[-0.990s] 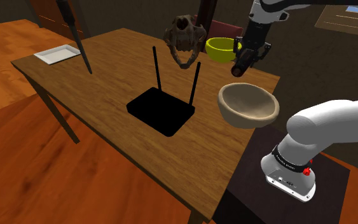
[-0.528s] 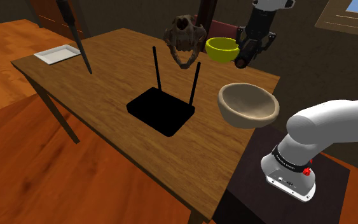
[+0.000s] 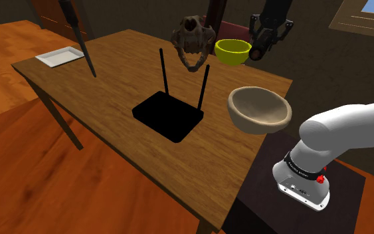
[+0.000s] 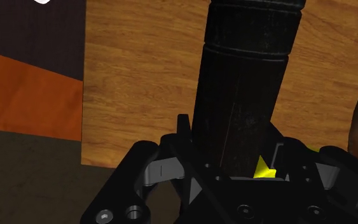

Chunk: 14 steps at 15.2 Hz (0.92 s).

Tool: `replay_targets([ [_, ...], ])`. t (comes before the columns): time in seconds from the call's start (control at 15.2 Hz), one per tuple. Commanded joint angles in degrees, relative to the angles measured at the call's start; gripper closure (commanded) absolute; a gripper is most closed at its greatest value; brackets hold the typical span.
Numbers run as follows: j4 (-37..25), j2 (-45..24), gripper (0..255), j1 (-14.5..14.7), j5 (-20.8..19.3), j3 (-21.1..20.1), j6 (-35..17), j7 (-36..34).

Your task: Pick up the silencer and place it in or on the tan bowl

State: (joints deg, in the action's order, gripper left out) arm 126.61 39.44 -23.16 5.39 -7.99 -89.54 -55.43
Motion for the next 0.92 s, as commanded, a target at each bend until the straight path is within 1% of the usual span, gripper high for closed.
replay_targets([
  [0.0, -1.52, -0.33, 255, -0.06, -0.10, 0.11, 1.18, 0.01],
  [0.4, 3.24, 8.90, 255, 2.58, 3.83, -4.13, 5.17, -5.54],
  [0.86, 5.73, 17.78, 255, 6.02, 9.80, -9.88, 10.54, -13.02],
])
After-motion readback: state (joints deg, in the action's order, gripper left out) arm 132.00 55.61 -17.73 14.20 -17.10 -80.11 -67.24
